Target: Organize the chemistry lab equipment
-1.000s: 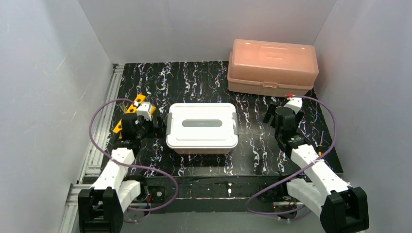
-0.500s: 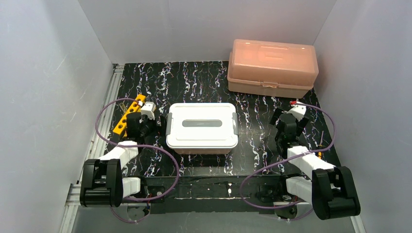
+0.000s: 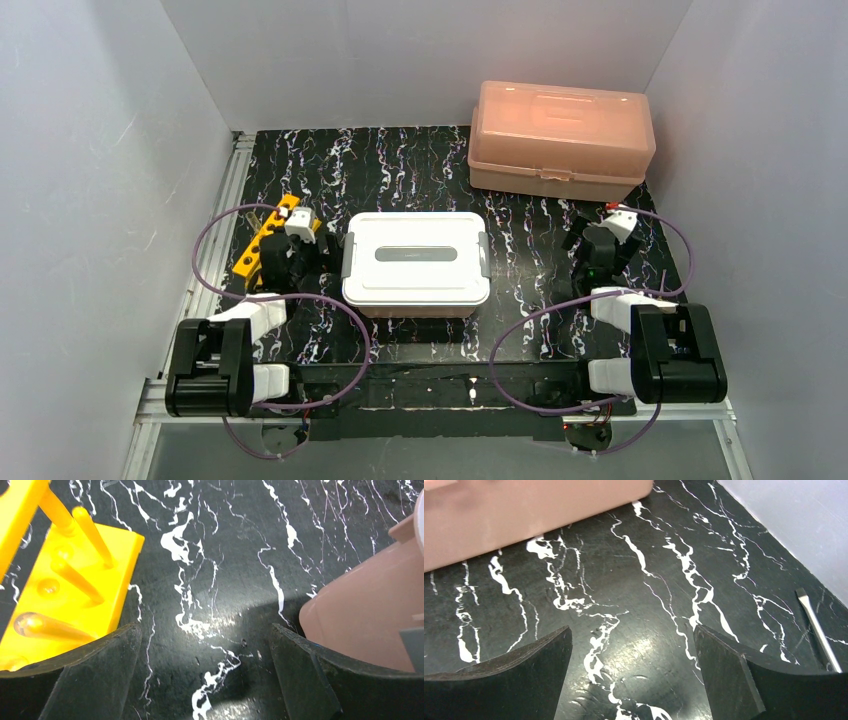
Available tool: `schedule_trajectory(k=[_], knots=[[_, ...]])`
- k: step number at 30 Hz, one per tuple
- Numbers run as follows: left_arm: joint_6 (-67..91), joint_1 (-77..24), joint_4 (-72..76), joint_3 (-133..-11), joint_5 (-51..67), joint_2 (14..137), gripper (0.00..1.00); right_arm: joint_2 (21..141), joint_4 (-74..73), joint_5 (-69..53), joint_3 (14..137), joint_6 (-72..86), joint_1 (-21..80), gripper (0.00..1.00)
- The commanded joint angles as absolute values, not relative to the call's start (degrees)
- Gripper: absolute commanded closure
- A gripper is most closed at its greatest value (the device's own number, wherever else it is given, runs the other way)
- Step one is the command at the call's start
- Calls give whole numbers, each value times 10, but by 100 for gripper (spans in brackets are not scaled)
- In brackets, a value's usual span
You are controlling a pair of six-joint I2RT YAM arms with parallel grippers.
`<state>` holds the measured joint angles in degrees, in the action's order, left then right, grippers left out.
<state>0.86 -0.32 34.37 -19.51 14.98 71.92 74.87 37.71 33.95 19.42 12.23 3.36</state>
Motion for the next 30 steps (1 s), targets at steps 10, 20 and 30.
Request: schedule_trajectory(k=[10,20,30], knots=[[-5,30,676,-128,103,860,2,728,550,213,141,62,31,2],[-14,30,575,-167,125,846,2,755,568,181,142,70,9,2],[-13,30,588,-165,124,851,2,757,572,180,141,68,9,2]])
